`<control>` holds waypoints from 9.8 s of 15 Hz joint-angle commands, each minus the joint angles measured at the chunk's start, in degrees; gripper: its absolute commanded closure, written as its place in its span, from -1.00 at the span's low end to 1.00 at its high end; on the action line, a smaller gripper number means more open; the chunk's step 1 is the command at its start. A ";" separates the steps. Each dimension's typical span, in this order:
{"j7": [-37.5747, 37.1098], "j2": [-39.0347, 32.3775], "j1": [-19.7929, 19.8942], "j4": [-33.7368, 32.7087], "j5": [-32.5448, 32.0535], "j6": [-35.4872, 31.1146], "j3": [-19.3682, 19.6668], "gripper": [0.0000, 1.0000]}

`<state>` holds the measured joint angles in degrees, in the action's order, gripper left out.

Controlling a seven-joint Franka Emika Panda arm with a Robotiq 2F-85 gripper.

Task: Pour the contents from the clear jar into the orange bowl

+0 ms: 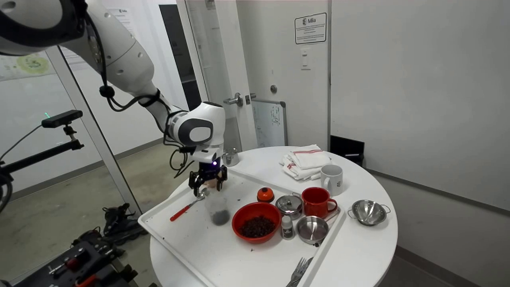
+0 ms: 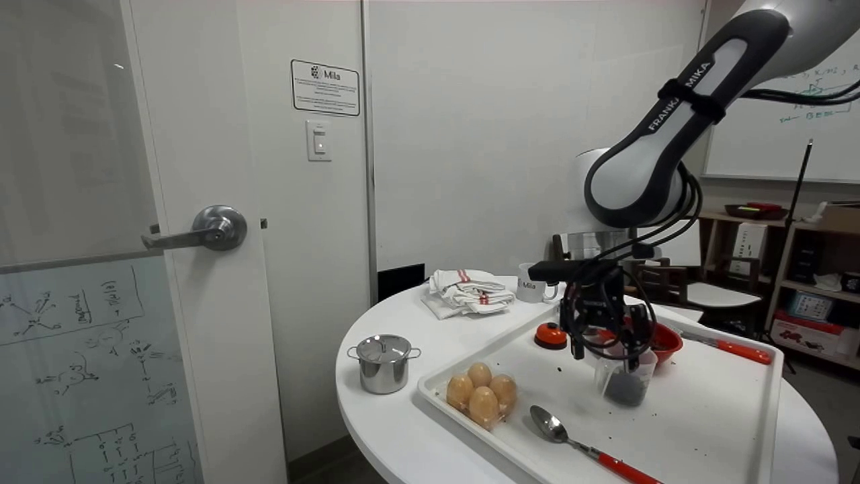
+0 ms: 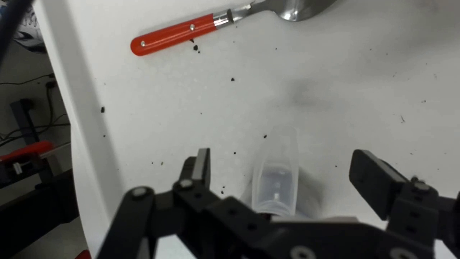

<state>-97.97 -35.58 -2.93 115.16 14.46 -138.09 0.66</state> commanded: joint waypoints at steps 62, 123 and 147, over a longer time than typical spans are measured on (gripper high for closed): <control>81.11 16.42 26.03 17.12 62.82 59.73 18.39 0.78; 75.90 20.91 6.87 17.03 40.13 35.88 16.06 0.78; 63.43 19.50 -3.90 37.09 21.94 -20.11 1.66 0.78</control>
<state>-30.65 -15.28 -6.50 152.75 40.64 -159.75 1.39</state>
